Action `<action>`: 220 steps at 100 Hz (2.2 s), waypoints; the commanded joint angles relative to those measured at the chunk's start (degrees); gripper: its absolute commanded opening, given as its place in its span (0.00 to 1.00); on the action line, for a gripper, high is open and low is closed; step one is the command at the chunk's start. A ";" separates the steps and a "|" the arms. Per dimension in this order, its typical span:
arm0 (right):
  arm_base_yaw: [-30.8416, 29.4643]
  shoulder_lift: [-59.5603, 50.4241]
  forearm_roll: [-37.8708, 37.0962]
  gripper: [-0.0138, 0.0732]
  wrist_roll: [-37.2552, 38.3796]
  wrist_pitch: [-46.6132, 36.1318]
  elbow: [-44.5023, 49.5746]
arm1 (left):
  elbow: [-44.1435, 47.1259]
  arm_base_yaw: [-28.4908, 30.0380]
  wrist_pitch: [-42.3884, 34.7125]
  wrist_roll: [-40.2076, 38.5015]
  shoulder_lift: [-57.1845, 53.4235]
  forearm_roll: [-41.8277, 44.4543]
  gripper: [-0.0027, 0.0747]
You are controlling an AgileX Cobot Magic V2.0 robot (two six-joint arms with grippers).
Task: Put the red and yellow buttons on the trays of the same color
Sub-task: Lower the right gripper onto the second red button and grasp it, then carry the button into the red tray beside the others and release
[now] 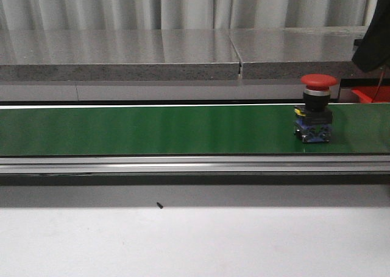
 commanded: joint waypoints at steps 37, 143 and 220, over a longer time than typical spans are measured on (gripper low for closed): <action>0.05 4.25 7.01 0.82 -5.56 -3.99 -1.41 | -1.51 -0.48 -3.97 -0.56 0.48 -0.67 0.01; -1.14 1.32 8.01 0.24 -7.20 -23.11 -1.73 | -1.51 -0.48 -3.97 -0.56 0.48 -0.67 0.01; -32.45 3.92 18.47 0.24 -1.63 -23.22 -1.85 | -1.51 -0.48 -3.97 -0.56 0.48 -0.67 0.01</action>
